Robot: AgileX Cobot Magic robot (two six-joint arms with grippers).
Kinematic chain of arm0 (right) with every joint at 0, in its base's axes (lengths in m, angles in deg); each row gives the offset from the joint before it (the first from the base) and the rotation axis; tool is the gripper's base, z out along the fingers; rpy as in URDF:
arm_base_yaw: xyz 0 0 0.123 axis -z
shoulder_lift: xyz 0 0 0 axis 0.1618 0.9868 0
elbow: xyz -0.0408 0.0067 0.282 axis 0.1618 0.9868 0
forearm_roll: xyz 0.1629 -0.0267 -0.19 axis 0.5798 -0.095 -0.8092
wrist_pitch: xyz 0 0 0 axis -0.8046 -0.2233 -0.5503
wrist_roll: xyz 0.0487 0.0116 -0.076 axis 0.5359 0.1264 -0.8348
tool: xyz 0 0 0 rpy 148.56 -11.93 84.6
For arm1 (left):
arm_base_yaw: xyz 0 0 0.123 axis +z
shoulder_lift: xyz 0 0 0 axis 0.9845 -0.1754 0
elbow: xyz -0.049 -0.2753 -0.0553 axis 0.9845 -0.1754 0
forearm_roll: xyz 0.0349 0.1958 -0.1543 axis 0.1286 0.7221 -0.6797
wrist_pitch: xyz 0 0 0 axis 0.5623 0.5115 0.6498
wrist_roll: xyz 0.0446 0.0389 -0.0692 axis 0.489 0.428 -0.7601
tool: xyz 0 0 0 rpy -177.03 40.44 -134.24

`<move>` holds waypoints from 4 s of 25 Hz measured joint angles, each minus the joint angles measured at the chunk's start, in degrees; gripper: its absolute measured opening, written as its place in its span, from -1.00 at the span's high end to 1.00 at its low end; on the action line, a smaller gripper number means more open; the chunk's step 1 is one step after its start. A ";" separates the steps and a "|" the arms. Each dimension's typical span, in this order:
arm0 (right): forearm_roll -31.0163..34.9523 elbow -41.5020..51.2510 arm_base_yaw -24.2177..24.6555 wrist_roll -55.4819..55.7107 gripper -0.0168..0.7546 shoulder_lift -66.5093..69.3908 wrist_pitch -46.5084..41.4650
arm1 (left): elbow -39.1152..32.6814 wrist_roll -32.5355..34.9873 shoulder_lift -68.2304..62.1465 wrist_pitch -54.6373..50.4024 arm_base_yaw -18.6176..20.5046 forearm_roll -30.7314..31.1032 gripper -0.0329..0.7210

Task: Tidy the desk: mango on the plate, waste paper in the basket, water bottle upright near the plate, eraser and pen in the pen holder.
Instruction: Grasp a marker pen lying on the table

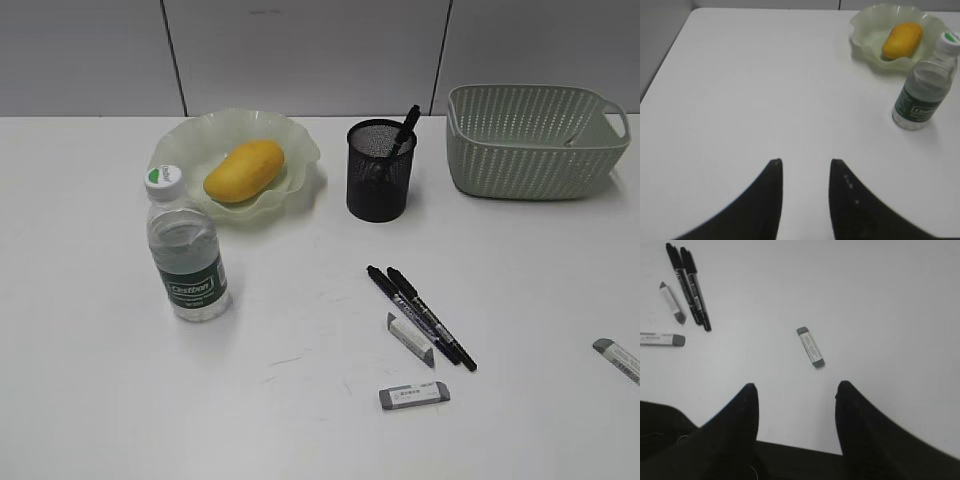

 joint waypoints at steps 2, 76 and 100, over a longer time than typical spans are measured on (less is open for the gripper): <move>2.17 3.12 0.00 -1.95 -0.09 -7.70 -1.48 | 0.00 1.35 -3.58 0.08 0.00 -0.05 0.29; 5.82 9.61 -0.04 -8.33 0.25 -35.23 -1.38 | 68.91 -48.60 -129.20 25.27 -42.81 5.85 0.30; 5.82 9.61 -0.04 -8.34 0.25 -35.23 -1.38 | 68.54 -49.15 -127.24 27.84 -42.81 10.00 0.71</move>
